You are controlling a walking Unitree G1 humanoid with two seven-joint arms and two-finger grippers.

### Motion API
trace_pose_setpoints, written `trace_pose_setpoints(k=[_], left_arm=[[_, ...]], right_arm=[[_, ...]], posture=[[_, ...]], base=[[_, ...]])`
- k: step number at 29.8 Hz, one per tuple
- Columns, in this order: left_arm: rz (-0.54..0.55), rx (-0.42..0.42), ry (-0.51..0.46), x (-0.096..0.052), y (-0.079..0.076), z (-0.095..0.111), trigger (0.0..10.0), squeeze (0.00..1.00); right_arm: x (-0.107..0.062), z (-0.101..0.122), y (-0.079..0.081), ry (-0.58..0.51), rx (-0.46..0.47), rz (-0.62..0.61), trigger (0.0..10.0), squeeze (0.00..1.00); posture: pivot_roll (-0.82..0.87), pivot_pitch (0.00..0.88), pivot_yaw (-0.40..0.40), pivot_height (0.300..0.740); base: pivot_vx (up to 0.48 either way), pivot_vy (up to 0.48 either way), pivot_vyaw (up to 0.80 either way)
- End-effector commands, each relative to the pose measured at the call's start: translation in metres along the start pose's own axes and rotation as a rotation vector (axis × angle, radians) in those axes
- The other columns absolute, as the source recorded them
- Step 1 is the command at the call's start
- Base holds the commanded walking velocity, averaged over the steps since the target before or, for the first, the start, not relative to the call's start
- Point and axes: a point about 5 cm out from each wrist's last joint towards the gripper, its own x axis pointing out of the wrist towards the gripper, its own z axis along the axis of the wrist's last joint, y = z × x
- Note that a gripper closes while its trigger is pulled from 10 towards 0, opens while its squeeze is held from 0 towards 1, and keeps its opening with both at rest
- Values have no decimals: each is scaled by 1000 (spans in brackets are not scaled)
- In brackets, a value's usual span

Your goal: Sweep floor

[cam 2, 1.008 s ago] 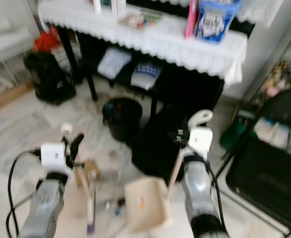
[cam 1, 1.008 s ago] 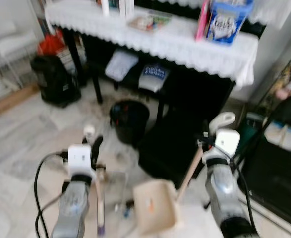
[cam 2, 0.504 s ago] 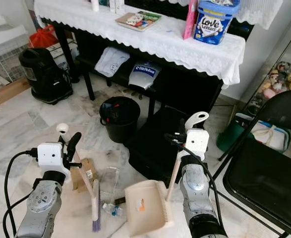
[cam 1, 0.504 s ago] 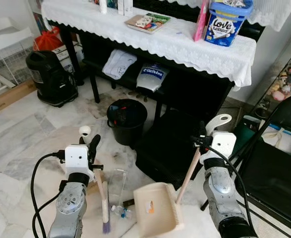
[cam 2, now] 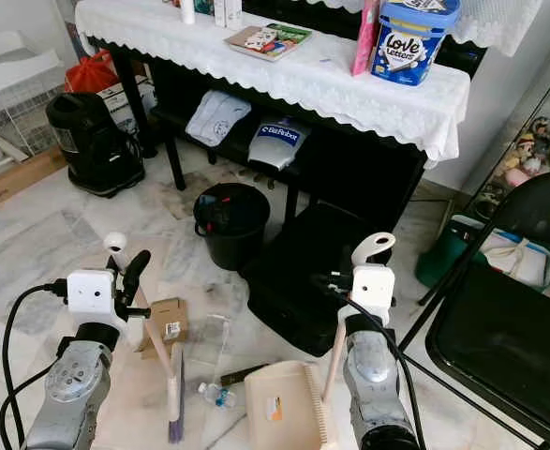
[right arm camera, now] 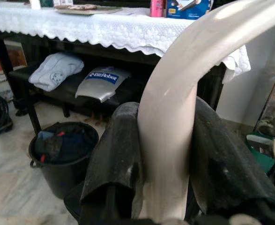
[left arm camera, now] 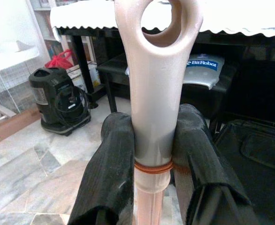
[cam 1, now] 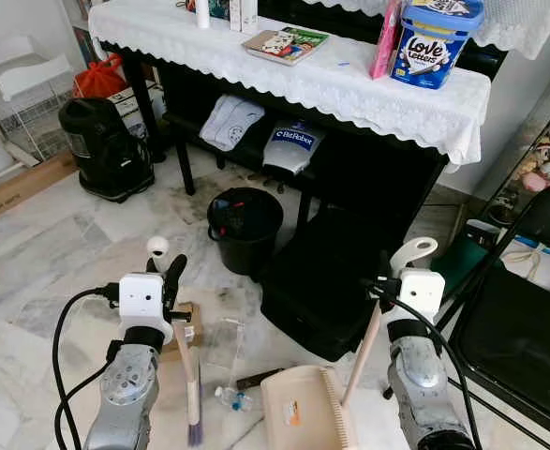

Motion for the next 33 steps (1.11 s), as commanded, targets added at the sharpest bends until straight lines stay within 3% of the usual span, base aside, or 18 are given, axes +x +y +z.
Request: trace_pose_setpoints(k=[1, 17, 33], left_arm=[[-5, 8, -41, 2, 3, 10, 10000, 8], [-17, 4, -35, 1, 1, 9, 10000, 8], [-22, 2, -35, 2, 1, 9, 10000, 12]], right_arm=[[-3, -2, -1, -10, -41, 15, 10000, 0], [-20, -23, -6, 59, -62, -9, 10000, 0], [-12, -12, -4, -25, -94, 6, 10000, 0]], posture=[[11, 107, -18, 740], [9, 120, -13, 740], [13, 115, -7, 740]], base=[[0, 0, 0], [0, 0, 0], [0, 0, 0]])
